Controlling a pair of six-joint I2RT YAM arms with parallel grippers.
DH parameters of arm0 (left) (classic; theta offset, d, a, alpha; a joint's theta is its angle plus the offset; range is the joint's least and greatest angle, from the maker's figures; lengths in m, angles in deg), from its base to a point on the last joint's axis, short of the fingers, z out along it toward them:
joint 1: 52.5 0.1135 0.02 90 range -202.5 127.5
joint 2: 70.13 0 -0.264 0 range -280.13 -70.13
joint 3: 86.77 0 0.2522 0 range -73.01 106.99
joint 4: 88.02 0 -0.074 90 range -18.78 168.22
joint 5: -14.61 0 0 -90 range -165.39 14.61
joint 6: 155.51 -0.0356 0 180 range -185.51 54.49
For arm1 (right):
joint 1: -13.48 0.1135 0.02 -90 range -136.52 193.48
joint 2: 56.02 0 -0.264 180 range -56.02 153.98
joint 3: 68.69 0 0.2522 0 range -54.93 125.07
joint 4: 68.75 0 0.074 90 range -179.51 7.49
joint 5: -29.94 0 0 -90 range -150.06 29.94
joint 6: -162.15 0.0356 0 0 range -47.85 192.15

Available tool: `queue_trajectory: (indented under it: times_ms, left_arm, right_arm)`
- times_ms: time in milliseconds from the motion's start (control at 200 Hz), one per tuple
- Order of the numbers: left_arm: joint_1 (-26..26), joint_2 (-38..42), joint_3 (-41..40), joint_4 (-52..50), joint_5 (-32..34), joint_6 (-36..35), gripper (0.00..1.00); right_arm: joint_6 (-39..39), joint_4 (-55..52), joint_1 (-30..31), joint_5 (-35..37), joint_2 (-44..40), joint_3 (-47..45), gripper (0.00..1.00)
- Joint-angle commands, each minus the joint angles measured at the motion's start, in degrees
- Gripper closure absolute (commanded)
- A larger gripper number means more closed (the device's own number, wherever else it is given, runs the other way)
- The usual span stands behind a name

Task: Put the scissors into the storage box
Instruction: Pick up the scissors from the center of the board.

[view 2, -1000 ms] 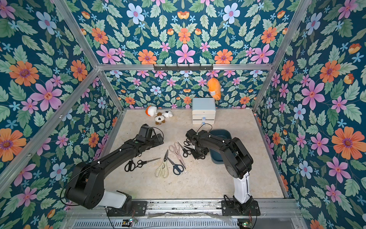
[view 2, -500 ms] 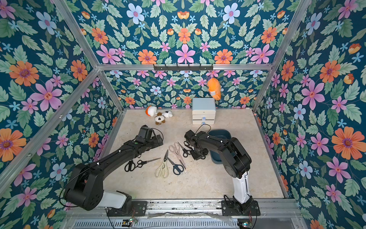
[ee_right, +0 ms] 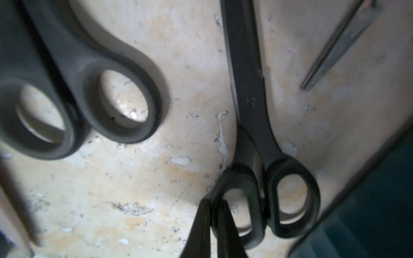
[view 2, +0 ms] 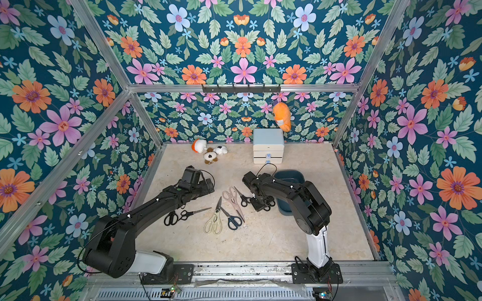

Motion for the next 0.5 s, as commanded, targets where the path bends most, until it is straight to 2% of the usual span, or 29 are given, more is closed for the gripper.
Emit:
queue_trajectory:
  times_ms: [0,280,495]
  left_arm:
    - [0.0,-0.3,0.2,0.6,0.2,-0.3,0.01]
    - [0.0,-1.6,0.9,1.1,-0.5,-0.5,0.01]
    - [0.0,-5.7,4.0,1.9,-3.1,-0.6,0.01]
  right_arm:
    - [-0.5,1.2,0.2,-0.3,0.4,-0.8,1.0]
    - [4.3,-0.4,0.3,-3.2,-5.8,3.1,1.0]
    - [9.2,-2.4,0.3,-2.6,-11.3,5.6,1.0]
